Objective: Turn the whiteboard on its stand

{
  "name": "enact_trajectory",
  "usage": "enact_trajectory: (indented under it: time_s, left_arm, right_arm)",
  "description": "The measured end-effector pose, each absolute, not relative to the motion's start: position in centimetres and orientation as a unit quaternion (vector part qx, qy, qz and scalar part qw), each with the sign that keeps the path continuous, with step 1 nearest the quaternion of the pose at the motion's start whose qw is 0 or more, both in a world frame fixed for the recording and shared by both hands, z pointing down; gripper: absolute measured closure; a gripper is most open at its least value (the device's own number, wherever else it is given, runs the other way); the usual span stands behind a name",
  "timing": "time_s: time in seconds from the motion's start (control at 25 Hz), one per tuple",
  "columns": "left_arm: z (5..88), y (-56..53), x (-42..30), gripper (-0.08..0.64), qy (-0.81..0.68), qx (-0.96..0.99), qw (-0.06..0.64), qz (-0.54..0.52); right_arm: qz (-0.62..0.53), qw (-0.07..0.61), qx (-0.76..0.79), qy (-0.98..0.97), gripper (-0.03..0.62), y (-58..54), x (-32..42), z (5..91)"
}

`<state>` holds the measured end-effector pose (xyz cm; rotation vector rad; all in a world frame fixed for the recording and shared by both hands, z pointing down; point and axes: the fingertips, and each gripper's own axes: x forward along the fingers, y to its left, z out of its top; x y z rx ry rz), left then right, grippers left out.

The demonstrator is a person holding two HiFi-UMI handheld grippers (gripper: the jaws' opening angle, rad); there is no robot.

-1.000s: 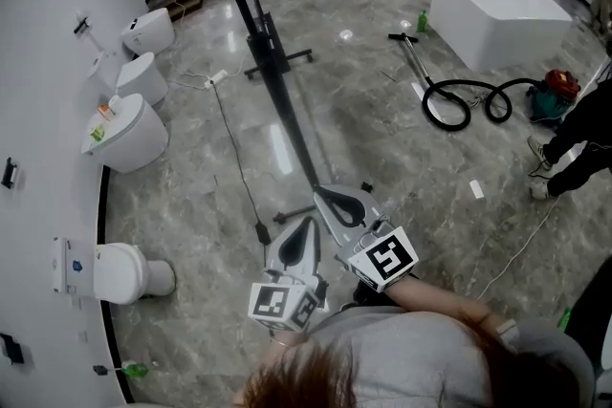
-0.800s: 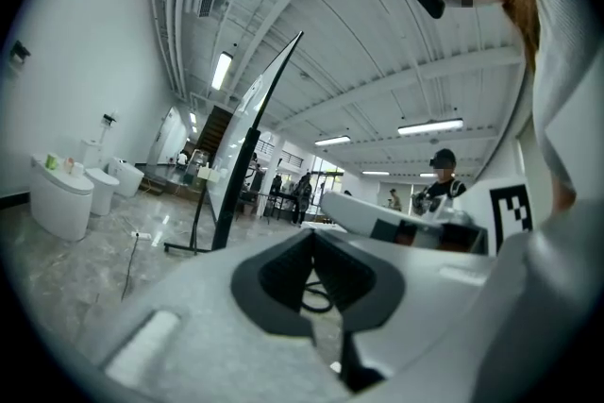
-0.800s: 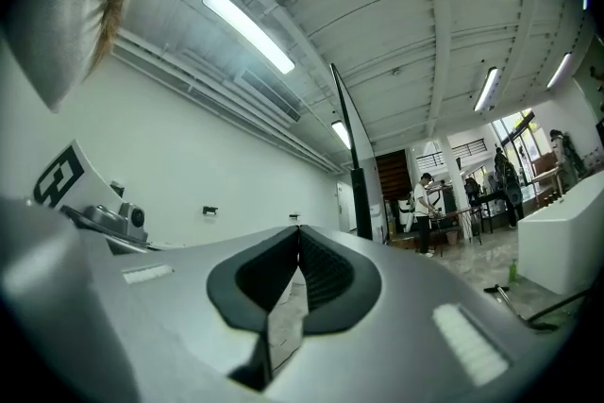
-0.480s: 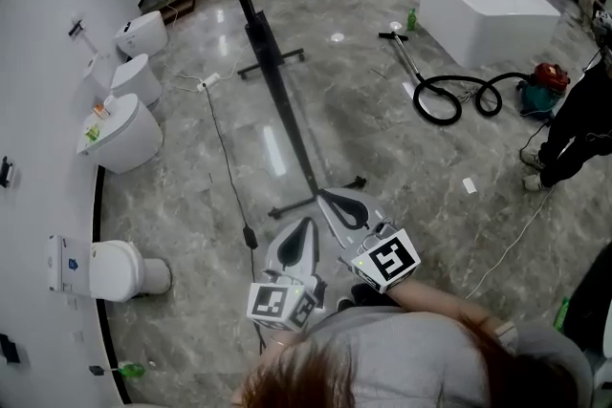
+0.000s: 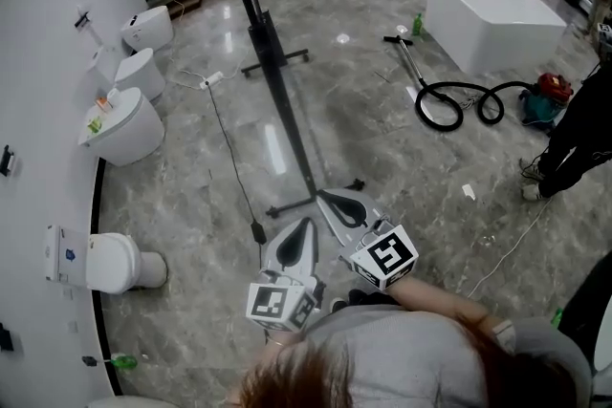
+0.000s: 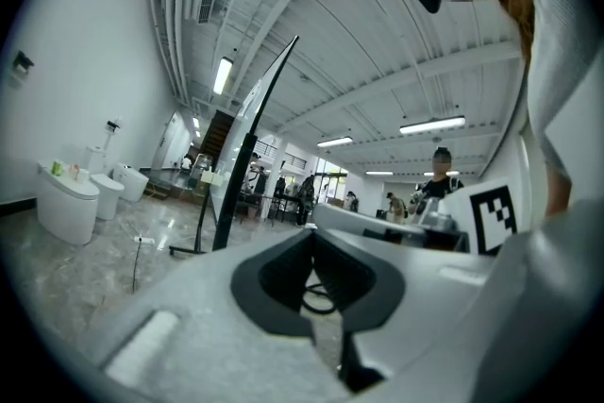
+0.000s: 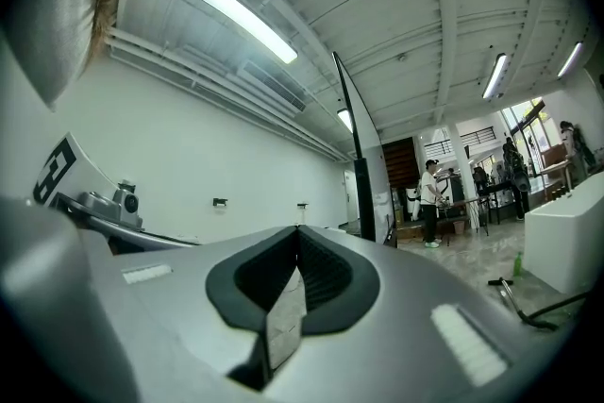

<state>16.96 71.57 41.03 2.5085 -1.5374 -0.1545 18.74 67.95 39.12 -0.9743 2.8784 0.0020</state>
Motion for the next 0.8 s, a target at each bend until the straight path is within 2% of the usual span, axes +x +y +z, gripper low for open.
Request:
enact_trajectory:
  time_s: [0.8]
  left_arm:
    - [41.53, 71.41, 17.65, 0.565, -0.515, 0.849, 0.108, -0.047]
  right_arm:
    - [0.012, 0.043, -0.302, 0.952, 0.588, 68.27, 18.55, 39.20]
